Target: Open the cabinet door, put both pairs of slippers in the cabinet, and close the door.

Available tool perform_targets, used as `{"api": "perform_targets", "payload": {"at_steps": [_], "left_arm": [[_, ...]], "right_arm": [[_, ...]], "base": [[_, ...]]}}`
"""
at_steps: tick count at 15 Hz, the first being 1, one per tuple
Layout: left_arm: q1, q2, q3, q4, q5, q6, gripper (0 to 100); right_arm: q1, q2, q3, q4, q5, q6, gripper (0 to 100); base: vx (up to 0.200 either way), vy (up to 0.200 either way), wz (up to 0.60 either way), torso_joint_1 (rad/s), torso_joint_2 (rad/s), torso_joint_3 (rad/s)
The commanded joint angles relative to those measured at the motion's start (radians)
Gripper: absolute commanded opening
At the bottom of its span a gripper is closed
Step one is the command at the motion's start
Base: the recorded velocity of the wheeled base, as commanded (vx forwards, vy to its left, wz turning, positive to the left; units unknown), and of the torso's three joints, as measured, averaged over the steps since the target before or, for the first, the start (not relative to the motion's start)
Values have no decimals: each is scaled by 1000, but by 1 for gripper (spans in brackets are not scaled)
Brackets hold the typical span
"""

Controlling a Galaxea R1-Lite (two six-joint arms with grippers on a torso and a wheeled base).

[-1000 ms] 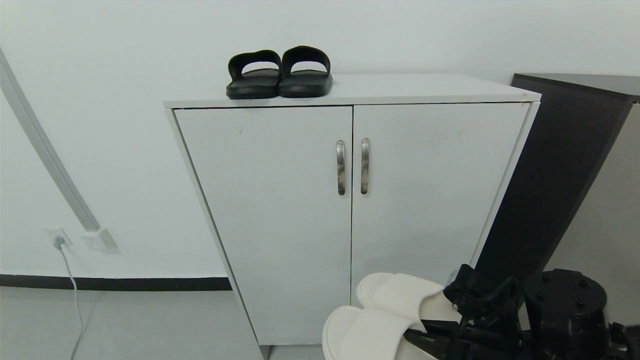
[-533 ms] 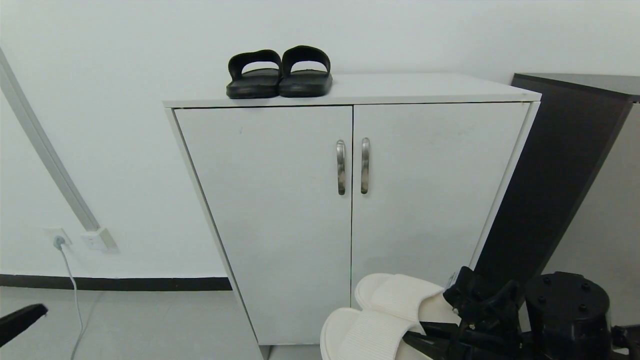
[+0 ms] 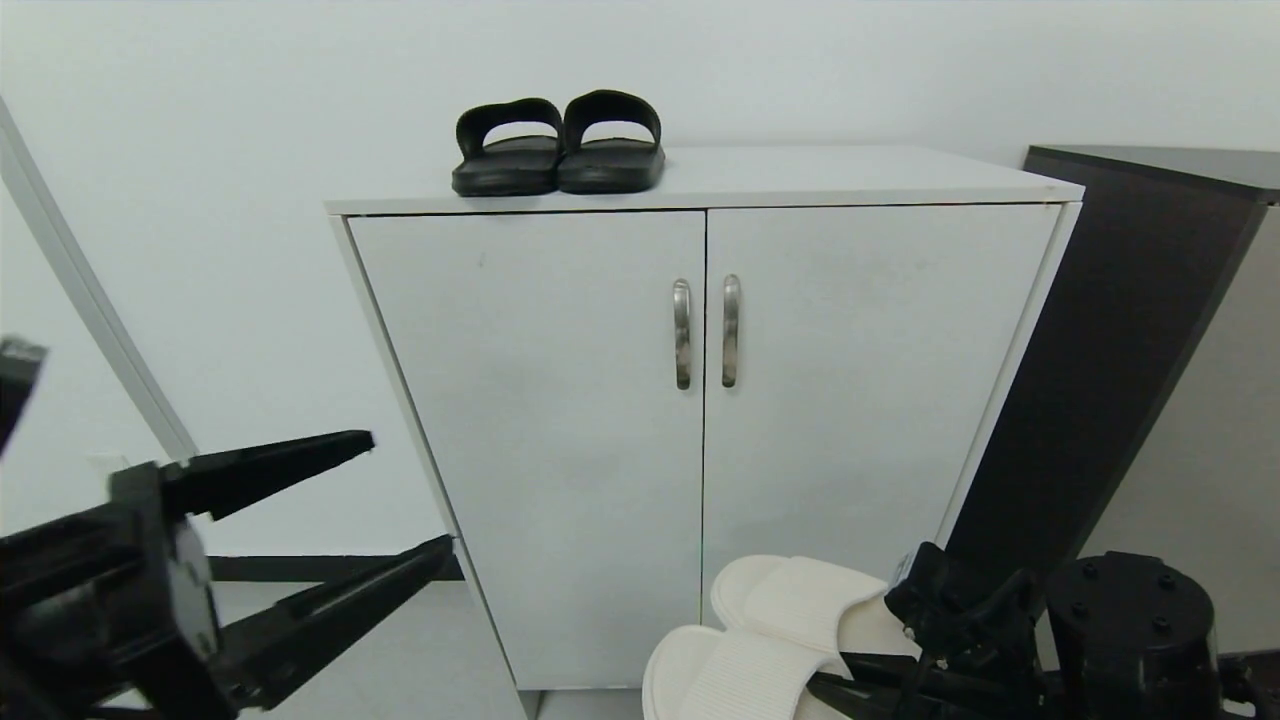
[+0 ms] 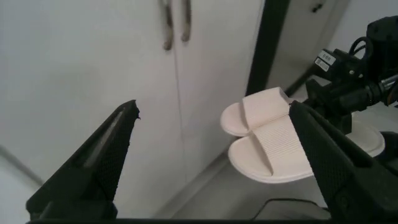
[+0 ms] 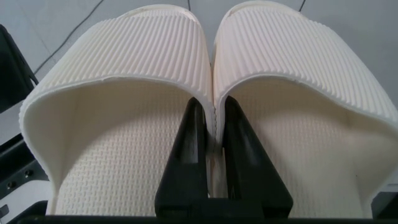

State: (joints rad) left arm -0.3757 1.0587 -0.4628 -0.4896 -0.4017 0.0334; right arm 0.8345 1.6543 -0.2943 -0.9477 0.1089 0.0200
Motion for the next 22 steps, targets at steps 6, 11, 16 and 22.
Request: {"api": "perform_targets", "payload": {"at_steps": [6,11,16,22], "left_arm": [[-250,415,-338,-43,-3,-52,100],[-298,580,-514,-80,-98,-173,100],[-298,665,-656,-80,-163,-319,100],[-324,679,-703,-43,29,-317,100]], "right_arm": [[2,10,3,0,0,0,0],[0,12,4,0,0,1,0],[0,25,7,0,0,1,0],[-3,33,10,0,0,1,0]], "base": [[0,0,0,0,0,0],[0,0,0,0,0,0],[0,0,0,0,0,0],[0,0,0,0,0,0]]}}
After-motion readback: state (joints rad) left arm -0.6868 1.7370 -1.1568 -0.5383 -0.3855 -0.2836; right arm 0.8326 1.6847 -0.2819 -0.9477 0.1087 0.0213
